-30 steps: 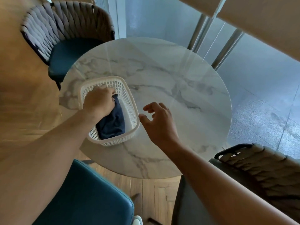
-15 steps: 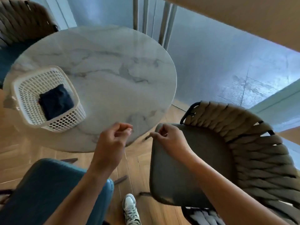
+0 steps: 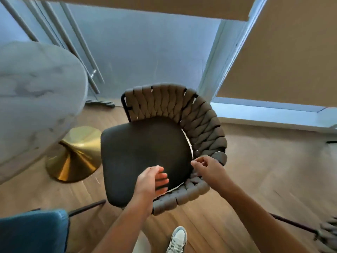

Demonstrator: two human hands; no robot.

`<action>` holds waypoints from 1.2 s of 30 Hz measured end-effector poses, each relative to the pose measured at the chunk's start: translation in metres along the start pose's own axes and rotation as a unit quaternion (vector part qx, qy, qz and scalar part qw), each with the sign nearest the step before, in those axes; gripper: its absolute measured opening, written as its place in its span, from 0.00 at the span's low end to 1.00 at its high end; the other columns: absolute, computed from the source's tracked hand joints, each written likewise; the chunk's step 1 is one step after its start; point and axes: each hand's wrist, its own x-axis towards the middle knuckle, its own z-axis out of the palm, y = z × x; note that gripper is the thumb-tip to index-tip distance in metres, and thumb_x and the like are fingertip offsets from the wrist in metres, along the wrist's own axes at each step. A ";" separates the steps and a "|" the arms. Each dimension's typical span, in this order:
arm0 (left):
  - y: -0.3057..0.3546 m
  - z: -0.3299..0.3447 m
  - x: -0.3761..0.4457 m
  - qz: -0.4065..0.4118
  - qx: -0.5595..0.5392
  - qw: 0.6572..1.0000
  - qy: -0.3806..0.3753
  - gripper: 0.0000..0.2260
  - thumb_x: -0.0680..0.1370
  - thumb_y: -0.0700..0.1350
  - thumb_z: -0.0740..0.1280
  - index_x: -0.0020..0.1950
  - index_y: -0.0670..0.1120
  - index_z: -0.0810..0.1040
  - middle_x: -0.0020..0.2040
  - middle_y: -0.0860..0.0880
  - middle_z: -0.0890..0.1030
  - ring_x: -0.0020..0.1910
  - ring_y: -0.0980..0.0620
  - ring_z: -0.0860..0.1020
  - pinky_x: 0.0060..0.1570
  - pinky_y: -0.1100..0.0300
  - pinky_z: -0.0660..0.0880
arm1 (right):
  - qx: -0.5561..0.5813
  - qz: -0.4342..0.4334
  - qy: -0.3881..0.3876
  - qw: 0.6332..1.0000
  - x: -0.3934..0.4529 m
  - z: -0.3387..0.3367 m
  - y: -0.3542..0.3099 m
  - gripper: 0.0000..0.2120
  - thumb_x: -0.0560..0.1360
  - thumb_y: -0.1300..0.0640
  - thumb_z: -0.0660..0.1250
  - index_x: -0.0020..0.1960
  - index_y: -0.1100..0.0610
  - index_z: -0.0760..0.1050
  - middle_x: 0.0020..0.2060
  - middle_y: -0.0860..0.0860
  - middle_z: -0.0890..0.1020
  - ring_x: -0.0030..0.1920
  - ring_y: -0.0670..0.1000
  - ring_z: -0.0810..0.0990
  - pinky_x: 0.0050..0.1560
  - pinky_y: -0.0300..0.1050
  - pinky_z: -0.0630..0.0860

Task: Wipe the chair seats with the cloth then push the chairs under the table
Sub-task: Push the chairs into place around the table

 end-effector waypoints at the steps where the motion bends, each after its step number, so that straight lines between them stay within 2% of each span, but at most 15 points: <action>1: -0.002 0.020 -0.001 -0.009 0.003 1.000 -0.011 0.10 0.81 0.45 0.60 0.53 0.42 0.79 0.50 0.40 0.82 0.50 0.43 0.81 0.51 0.47 0.78 | 0.010 0.007 0.015 1.000 -0.003 -0.017 0.013 0.11 0.78 0.46 0.64 0.54 0.52 0.76 0.45 0.49 0.81 0.47 0.47 0.80 0.49 0.44 0.78; 3: -0.008 0.055 -0.001 -0.022 0.016 0.999 -0.031 0.10 0.81 0.46 0.61 0.54 0.42 0.79 0.51 0.41 0.82 0.51 0.43 0.81 0.52 0.47 0.78 | 0.022 0.019 0.041 0.999 -0.006 -0.049 0.035 0.11 0.78 0.47 0.63 0.54 0.53 0.76 0.46 0.50 0.81 0.47 0.49 0.79 0.46 0.44 0.76; 7: -0.012 0.113 0.011 -0.041 0.034 0.997 -0.061 0.10 0.81 0.46 0.60 0.55 0.42 0.78 0.53 0.40 0.81 0.53 0.42 0.80 0.55 0.45 0.77 | 0.052 0.050 0.071 0.995 0.004 -0.097 0.068 0.11 0.77 0.44 0.63 0.53 0.50 0.76 0.48 0.50 0.81 0.50 0.51 0.80 0.53 0.53 0.78; 12: -0.012 0.163 0.037 -0.055 0.017 0.997 -0.049 0.11 0.82 0.46 0.60 0.55 0.42 0.78 0.54 0.40 0.80 0.53 0.42 0.79 0.52 0.48 0.76 | 0.082 0.077 0.069 0.991 0.034 -0.139 0.089 0.12 0.76 0.42 0.64 0.55 0.48 0.74 0.51 0.50 0.80 0.52 0.51 0.79 0.57 0.55 0.77; 19: 0.011 0.229 0.088 -0.015 -0.023 0.999 -0.022 0.12 0.81 0.47 0.60 0.56 0.41 0.78 0.54 0.40 0.81 0.54 0.43 0.80 0.53 0.50 0.77 | 0.116 0.060 0.053 0.990 0.115 -0.211 0.079 0.14 0.78 0.46 0.64 0.60 0.52 0.73 0.56 0.52 0.78 0.55 0.53 0.78 0.61 0.56 0.76; 23: 0.036 0.258 0.111 -0.006 -0.062 0.998 0.011 0.13 0.81 0.46 0.60 0.56 0.39 0.78 0.52 0.40 0.81 0.51 0.43 0.79 0.49 0.51 0.77 | 0.105 0.055 0.013 0.993 0.160 -0.249 0.064 0.14 0.79 0.48 0.63 0.60 0.54 0.73 0.55 0.54 0.79 0.54 0.54 0.79 0.58 0.55 0.76; 28: 0.069 0.283 0.129 0.003 -0.093 0.994 0.051 0.13 0.81 0.46 0.60 0.56 0.39 0.78 0.50 0.41 0.80 0.49 0.44 0.79 0.55 0.47 0.76 | 0.082 0.037 -0.051 0.995 0.217 -0.279 0.041 0.11 0.79 0.48 0.63 0.57 0.53 0.74 0.53 0.54 0.80 0.56 0.56 0.79 0.53 0.51 0.76; 34: 0.094 0.299 0.154 0.004 -0.187 0.975 0.120 0.12 0.81 0.46 0.59 0.54 0.40 0.77 0.47 0.42 0.79 0.46 0.46 0.78 0.48 0.51 0.76 | 0.021 0.011 -0.152 0.988 0.286 -0.278 0.001 0.11 0.80 0.49 0.62 0.58 0.54 0.73 0.54 0.55 0.79 0.55 0.56 0.78 0.52 0.50 0.75; 36: 0.095 0.303 0.162 -0.001 -0.225 0.963 0.150 0.12 0.82 0.46 0.59 0.54 0.39 0.77 0.47 0.42 0.78 0.47 0.45 0.78 0.51 0.49 0.76 | -0.006 -0.007 -0.196 0.980 0.312 -0.272 -0.010 0.10 0.80 0.49 0.62 0.57 0.54 0.72 0.54 0.55 0.79 0.54 0.55 0.78 0.49 0.48 0.74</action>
